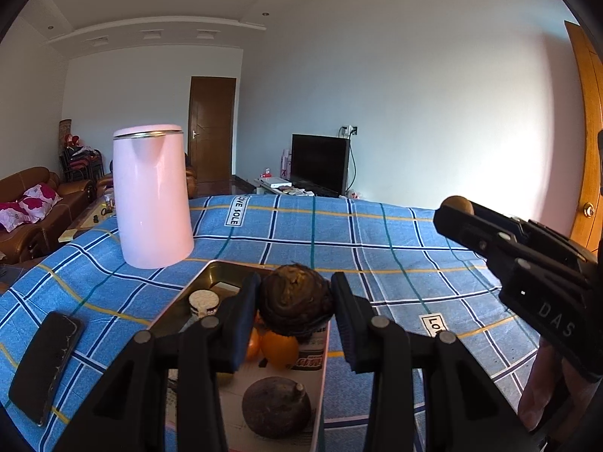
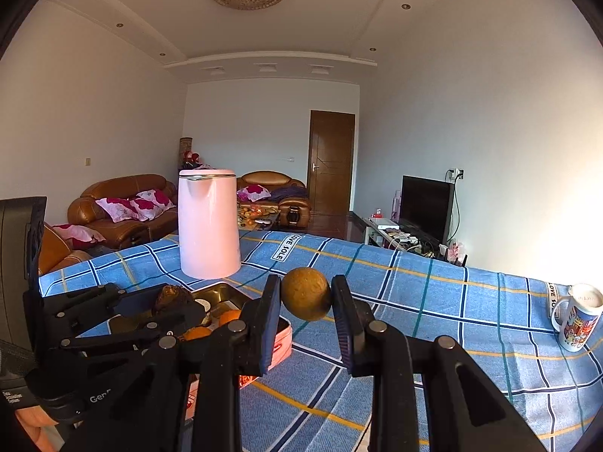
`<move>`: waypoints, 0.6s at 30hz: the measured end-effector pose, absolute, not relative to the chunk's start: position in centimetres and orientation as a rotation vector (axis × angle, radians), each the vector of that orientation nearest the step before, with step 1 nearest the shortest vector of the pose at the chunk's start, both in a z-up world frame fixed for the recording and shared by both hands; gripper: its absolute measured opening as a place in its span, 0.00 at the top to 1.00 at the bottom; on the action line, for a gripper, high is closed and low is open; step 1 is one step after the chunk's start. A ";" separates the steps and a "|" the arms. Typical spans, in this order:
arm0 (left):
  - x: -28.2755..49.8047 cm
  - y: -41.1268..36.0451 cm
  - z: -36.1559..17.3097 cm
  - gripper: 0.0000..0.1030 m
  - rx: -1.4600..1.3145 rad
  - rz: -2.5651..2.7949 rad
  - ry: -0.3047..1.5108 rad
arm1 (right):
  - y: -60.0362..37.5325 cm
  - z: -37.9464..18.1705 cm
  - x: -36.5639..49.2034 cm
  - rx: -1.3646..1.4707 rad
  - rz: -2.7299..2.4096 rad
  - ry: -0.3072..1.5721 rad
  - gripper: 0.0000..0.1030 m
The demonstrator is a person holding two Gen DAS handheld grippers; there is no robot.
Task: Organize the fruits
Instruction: 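Carry the yellowish fruit and brown fruit into the tin box and release both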
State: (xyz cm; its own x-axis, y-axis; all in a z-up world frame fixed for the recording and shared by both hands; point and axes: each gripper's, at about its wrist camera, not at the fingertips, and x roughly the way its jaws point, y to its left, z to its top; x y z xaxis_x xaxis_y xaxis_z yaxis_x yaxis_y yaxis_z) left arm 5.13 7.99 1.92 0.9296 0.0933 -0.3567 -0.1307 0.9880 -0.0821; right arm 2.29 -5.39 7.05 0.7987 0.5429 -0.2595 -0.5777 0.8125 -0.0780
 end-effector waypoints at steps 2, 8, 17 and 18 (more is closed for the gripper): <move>5.0 8.4 2.0 0.61 -0.107 0.122 0.360 | -5.0 7.1 2.2 -0.159 0.613 0.229 0.72; 4.7 9.9 1.9 0.61 -0.110 0.149 0.365 | -4.0 7.1 2.3 -0.158 0.640 0.235 0.72; 4.3 12.5 1.6 0.61 -0.123 0.196 0.379 | -1.4 6.9 2.2 -0.169 0.693 0.246 0.72; 4.3 12.7 1.6 0.61 -0.125 0.199 0.382 | -1.1 6.9 2.2 -0.173 0.698 0.248 0.72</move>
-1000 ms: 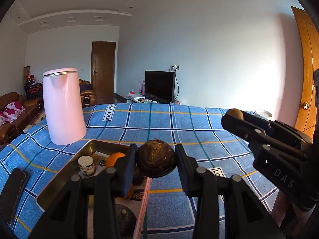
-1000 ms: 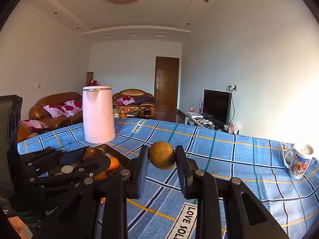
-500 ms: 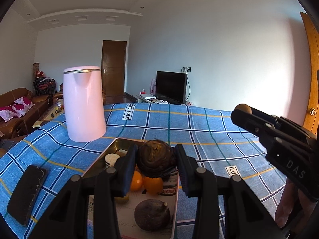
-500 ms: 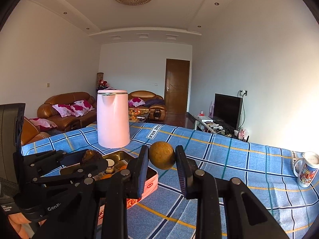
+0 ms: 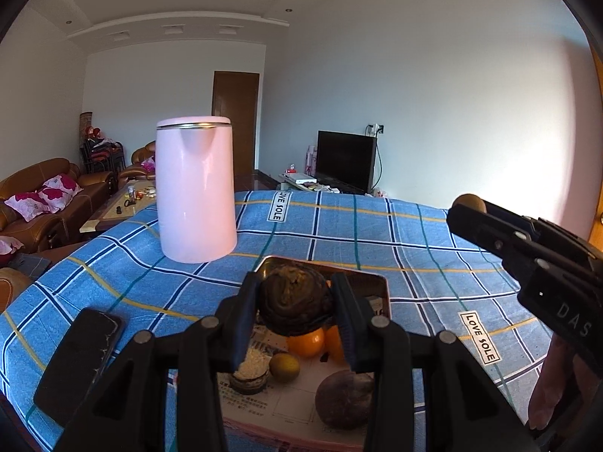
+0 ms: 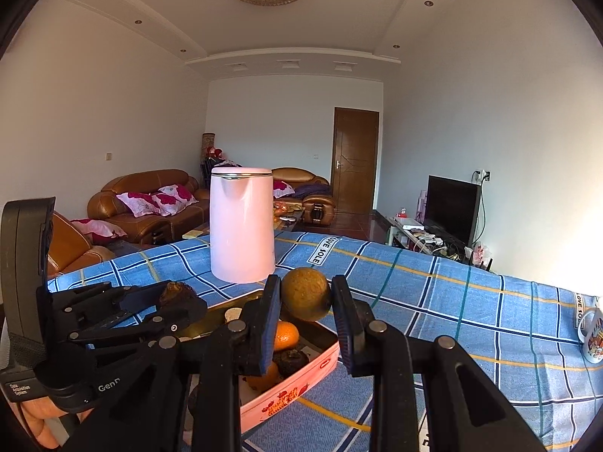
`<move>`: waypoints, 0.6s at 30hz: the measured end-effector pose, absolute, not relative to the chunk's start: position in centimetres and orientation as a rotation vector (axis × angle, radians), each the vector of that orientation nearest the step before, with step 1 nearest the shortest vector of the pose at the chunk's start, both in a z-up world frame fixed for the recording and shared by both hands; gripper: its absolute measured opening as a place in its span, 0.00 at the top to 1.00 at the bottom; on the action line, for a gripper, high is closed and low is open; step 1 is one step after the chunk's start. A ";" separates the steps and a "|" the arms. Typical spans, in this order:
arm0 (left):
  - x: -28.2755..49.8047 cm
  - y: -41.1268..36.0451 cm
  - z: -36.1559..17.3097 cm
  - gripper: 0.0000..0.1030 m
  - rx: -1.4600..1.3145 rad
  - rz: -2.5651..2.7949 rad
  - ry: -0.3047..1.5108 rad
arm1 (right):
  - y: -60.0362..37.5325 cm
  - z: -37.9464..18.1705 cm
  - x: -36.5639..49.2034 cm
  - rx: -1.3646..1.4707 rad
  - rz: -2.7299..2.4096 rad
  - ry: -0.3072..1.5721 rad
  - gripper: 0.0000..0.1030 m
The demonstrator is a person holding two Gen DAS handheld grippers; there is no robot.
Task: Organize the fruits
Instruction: 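Carry the yellowish fruit and brown fruit into the tin box and release both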
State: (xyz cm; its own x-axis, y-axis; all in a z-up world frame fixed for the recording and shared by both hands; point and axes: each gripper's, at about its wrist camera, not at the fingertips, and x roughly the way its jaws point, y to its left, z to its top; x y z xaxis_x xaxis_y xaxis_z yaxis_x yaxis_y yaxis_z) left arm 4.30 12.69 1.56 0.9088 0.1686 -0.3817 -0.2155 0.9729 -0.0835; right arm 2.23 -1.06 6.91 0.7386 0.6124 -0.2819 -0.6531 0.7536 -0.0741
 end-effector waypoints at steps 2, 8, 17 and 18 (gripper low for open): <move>4.3 13.1 1.4 0.61 -0.125 0.203 0.388 | -0.5 6.9 2.2 -0.178 0.707 0.252 0.72; 4.4 14.4 0.9 0.61 -0.139 0.222 0.406 | 1.3 6.6 2.4 -0.197 0.732 0.275 0.72; 4.4 16.0 -0.1 0.61 -0.167 0.225 0.436 | 3.5 5.3 3.2 -0.214 0.761 0.341 0.72; 4.3 16.2 -0.2 0.61 -0.169 0.225 0.437 | 3.7 5.1 3.4 -0.213 0.763 0.352 0.72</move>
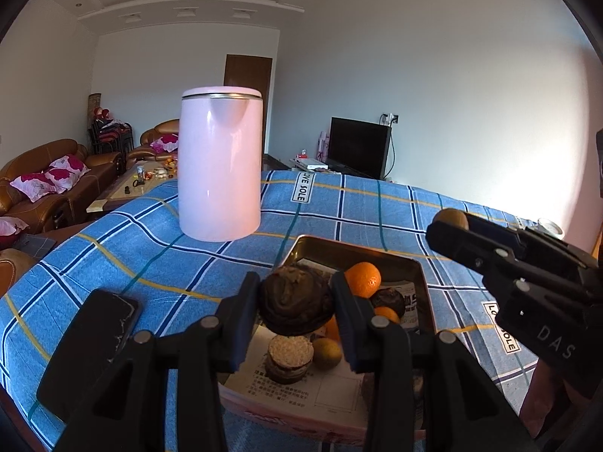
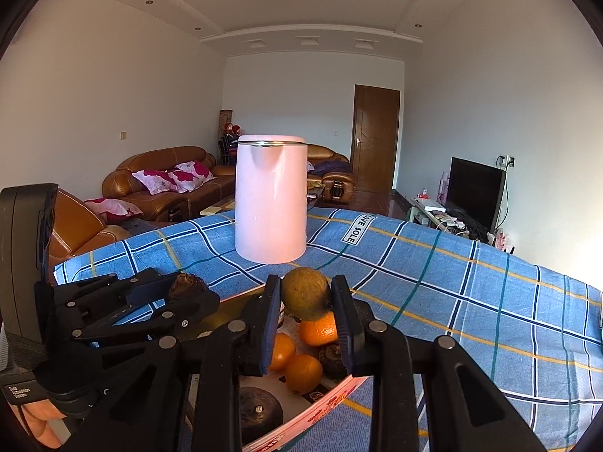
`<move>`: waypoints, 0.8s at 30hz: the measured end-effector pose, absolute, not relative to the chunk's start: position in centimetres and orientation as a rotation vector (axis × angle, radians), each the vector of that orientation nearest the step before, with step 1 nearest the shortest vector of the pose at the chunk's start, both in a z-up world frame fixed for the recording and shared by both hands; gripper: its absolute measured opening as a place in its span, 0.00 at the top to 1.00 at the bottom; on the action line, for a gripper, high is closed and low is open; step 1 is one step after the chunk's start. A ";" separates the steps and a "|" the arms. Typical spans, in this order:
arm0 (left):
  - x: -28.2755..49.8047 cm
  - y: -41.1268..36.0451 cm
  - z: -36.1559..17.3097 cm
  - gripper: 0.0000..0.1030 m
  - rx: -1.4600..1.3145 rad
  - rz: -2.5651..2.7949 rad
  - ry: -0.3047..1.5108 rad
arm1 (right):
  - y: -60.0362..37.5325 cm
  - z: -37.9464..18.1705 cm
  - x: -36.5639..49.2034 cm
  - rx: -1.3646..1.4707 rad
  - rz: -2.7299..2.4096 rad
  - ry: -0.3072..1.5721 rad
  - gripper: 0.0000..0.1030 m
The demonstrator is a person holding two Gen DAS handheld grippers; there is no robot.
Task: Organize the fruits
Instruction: 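Carry the yellowish fruit and brown fruit into the tin box and release both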
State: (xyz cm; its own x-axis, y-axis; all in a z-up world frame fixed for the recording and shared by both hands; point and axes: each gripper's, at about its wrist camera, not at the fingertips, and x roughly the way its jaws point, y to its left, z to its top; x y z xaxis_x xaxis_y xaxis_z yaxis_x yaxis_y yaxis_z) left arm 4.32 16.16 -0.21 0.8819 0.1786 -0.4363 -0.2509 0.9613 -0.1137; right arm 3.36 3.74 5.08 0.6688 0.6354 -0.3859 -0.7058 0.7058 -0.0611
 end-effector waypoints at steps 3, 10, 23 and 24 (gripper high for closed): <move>4.4 16.7 -0.6 0.61 -0.177 0.231 0.447 | 4.4 4.4 3.8 -0.203 0.770 0.399 0.72; 4.5 17.4 -0.9 0.61 -0.198 0.226 0.465 | 5.7 3.1 2.5 -0.236 0.813 0.447 0.72; 5.5 18.0 -2.2 0.61 -0.207 0.225 0.522 | 7.3 0.7 2.2 -0.306 0.851 0.548 0.72; 5.5 17.9 -2.2 0.61 -0.203 0.228 0.526 | 7.3 0.5 2.3 -0.307 0.853 0.557 0.72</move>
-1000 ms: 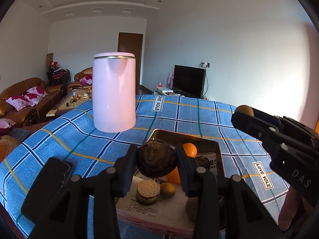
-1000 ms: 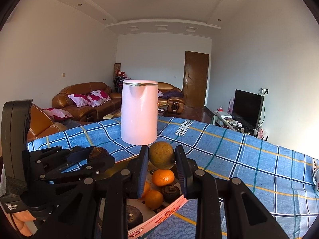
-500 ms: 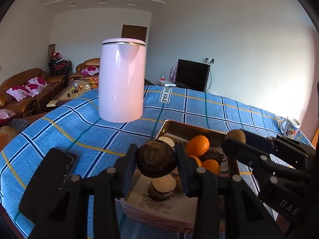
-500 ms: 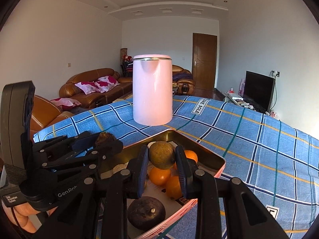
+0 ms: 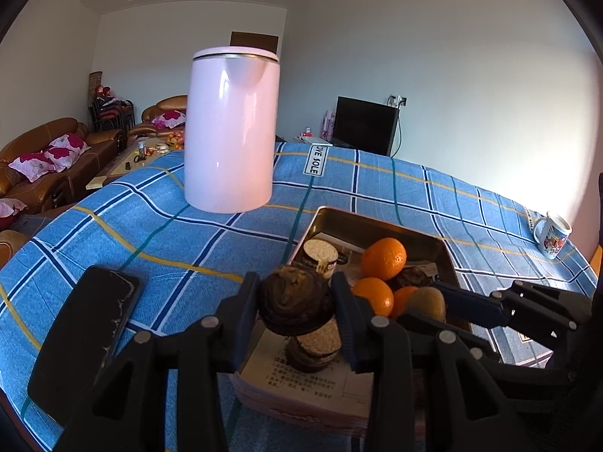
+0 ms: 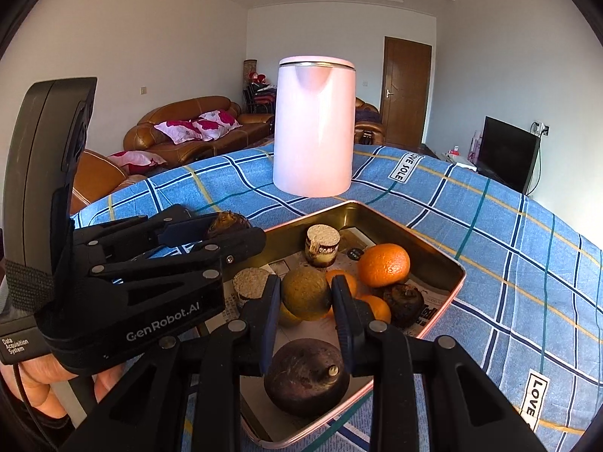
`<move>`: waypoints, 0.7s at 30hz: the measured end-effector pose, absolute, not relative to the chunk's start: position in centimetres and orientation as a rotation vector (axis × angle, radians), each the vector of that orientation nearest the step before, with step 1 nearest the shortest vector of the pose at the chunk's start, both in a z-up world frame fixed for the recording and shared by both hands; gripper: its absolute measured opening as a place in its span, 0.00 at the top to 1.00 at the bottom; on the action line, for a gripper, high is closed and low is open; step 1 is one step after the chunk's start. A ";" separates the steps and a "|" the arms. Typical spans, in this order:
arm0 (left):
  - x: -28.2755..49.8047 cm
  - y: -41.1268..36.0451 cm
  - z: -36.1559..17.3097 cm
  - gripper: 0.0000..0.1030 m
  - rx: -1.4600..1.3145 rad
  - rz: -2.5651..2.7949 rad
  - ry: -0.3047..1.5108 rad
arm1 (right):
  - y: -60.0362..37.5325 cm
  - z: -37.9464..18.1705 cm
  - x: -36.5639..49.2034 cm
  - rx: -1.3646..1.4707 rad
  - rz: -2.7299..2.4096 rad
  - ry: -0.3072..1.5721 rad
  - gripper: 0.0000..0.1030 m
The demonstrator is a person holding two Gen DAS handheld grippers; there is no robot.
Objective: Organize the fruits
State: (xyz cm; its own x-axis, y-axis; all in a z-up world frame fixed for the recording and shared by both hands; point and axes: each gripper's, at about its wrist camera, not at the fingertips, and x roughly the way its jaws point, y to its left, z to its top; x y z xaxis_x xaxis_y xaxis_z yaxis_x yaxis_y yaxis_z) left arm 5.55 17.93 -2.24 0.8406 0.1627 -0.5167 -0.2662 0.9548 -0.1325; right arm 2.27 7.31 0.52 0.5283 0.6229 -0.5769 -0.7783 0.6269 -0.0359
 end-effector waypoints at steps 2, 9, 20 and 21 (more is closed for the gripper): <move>5.7 17.9 -2.4 0.61 -0.196 0.231 0.539 | 7.4 0.2 2.3 -0.312 0.856 0.574 0.71; 5.5 18.0 -2.7 0.60 -0.197 0.229 0.552 | 7.4 -0.4 2.7 -0.303 0.868 0.621 0.68; 4.3 17.4 -2.2 0.25 -0.173 0.238 0.520 | 5.5 0.0 2.6 -0.228 0.852 0.616 0.47; 4.1 17.2 -2.0 0.24 -0.169 0.233 0.513 | 5.2 0.2 2.4 -0.223 0.845 0.606 0.42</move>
